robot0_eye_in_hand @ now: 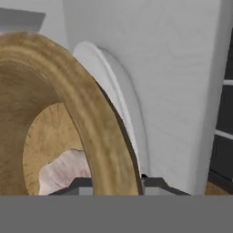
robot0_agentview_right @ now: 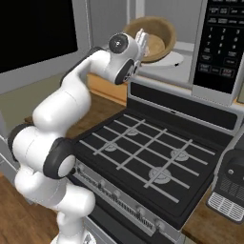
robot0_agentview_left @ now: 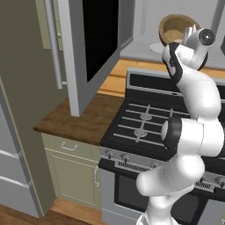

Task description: Pick the garlic from the sink and place it in the bowl. Then pick the bowl and place it in the microwave. Then close the microwave door and press the start button.

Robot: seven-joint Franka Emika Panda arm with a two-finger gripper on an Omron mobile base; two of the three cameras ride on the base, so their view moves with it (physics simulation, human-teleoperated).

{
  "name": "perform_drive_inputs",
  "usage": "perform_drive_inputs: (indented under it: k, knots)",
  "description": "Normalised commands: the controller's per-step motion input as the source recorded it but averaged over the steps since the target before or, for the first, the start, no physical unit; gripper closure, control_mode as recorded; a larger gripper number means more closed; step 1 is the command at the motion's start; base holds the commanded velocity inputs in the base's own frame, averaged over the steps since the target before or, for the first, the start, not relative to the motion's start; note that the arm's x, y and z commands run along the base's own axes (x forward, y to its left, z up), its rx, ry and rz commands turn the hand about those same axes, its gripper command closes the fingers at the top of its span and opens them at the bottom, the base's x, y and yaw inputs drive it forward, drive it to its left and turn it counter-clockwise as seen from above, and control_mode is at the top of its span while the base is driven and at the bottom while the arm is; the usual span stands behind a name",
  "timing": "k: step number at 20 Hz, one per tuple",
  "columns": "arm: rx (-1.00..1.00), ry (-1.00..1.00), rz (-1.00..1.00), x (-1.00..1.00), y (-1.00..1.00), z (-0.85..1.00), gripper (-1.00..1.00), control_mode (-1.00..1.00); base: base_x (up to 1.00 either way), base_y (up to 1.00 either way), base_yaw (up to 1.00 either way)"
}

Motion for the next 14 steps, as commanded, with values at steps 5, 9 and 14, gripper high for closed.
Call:
perform_drive_inputs:
  k: [5,9,14]
  knots:
    - [0.00,0.00,0.00,0.59,-0.24,-0.27,1.00,-1.00,0.00,0.00,0.00]
    - [0.00,0.00,0.00,0.58,-0.11,-0.23,1.00,-1.00,0.00,0.00,0.00]
    - [0.00,-0.03,0.00,0.41,0.00,-0.18,-1.00,-1.00,0.00,0.00,0.00]
